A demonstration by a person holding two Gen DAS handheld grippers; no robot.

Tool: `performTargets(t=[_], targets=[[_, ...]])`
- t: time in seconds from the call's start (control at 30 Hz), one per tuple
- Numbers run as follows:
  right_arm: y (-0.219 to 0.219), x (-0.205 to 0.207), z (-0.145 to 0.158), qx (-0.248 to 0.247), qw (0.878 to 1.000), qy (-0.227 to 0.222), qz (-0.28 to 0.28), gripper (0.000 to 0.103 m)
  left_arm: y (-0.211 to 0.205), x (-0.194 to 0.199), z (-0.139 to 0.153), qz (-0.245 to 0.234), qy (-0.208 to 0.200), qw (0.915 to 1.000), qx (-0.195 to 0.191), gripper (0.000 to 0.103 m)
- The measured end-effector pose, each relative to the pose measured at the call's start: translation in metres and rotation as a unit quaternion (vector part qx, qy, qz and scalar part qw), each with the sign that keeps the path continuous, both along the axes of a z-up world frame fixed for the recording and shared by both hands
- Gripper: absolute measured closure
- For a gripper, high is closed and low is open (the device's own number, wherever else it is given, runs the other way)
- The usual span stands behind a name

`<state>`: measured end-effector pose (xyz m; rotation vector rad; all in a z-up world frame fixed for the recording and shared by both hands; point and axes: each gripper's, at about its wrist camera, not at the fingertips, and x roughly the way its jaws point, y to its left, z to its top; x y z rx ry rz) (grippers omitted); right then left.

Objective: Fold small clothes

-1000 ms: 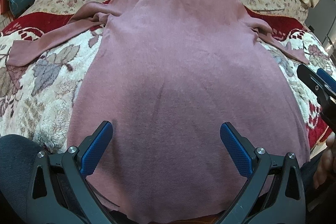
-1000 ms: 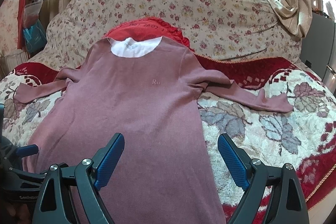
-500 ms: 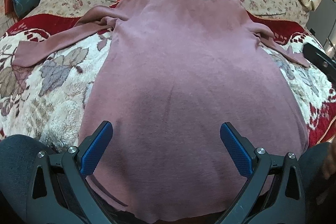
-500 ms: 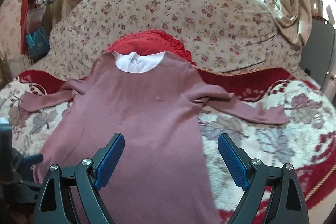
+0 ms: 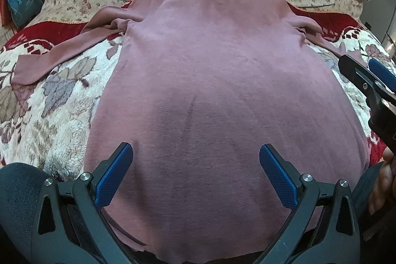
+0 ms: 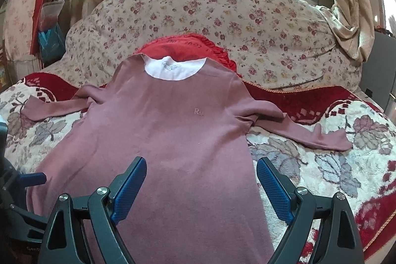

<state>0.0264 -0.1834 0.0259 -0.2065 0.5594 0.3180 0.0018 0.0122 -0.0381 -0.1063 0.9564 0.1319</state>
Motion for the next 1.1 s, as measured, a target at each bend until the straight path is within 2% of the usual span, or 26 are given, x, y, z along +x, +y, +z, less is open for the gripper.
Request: performTargets(t=[0.2, 0.47, 1.1], targets=[[-0.003, 0.002, 0.001, 0.011, 1.000, 0.005, -0.009, 0.014, 0.002, -0.001, 0.003, 0.002, -0.007, 1.0000, -0.001, 0.000], [-0.005, 0.002, -0.007, 0.010, 1.000, 0.002, -0.012, 0.014, -0.004, 0.003, -0.003, -0.006, 0.005, 1.0000, -0.003, 0.000], [-0.001, 0.012, -0.016, 0.018, 0.999, 0.031, -0.008, 0.014, -0.004, 0.006, -0.006, -0.009, 0.011, 0.9998, -0.014, 0.001]])
